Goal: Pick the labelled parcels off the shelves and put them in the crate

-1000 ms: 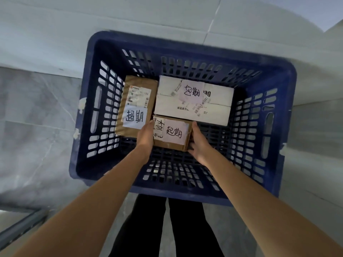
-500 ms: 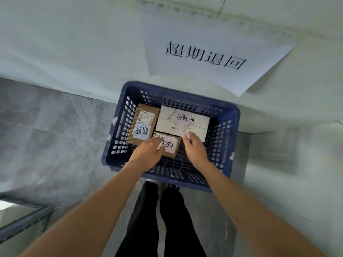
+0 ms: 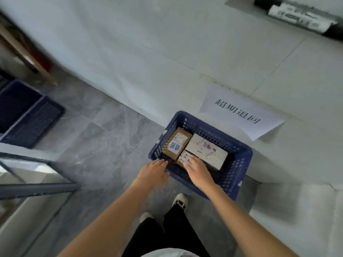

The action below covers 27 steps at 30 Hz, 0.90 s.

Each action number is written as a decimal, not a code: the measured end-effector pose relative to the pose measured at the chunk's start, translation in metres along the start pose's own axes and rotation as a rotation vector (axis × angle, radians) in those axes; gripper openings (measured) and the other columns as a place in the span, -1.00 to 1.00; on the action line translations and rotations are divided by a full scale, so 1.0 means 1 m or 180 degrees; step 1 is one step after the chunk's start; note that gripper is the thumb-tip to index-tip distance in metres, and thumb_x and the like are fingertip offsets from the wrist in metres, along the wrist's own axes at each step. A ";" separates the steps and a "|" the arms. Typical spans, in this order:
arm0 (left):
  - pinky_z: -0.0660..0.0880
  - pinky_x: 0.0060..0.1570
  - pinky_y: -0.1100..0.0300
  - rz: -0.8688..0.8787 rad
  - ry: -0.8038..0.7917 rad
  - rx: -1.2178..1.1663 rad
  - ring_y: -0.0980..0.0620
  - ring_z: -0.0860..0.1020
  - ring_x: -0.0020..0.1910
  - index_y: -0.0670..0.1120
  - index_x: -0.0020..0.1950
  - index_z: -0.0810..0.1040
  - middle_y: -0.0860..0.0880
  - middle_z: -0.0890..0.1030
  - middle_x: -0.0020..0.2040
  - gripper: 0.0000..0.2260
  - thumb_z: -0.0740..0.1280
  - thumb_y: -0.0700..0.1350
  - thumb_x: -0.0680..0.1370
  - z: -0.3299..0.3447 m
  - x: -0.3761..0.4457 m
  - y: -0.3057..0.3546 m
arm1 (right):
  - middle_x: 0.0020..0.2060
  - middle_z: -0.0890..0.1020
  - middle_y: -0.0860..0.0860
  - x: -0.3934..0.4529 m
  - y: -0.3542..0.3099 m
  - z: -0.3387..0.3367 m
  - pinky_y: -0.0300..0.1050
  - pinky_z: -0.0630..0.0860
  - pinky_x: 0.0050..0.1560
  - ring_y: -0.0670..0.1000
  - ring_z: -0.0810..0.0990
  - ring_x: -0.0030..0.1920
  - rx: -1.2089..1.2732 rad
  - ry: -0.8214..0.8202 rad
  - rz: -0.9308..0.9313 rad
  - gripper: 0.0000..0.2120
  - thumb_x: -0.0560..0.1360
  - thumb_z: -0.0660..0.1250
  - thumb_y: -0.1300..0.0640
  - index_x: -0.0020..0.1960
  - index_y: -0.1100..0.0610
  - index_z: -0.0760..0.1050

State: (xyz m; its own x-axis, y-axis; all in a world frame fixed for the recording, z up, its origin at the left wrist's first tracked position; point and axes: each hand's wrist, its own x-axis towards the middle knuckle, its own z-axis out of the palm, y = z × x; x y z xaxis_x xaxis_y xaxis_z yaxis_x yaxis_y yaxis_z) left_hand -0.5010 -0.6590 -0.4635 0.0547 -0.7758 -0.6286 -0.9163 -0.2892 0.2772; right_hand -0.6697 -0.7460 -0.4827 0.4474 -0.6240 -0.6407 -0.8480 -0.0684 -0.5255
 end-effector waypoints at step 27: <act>0.33 0.36 0.01 -0.3979 0.1996 -0.2783 -0.12 0.42 0.37 -0.03 0.47 0.33 -0.12 0.43 0.41 -0.51 0.13 0.12 0.58 0.152 -0.461 -0.201 | 0.28 0.50 0.18 -0.169 -0.384 0.357 0.03 0.42 0.20 0.20 0.48 0.28 -0.3476 -0.2319 -0.3472 -0.56 0.63 0.10 -0.13 0.34 0.14 0.40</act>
State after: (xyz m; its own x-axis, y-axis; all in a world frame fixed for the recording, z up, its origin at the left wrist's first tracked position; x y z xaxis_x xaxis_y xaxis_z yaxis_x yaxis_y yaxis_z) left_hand -0.4020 -0.1577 -0.3396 0.8822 0.1376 -0.4503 0.2916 -0.9106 0.2930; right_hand -0.3184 -0.3364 -0.3729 0.6734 0.5072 -0.5379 0.2693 -0.8458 -0.4605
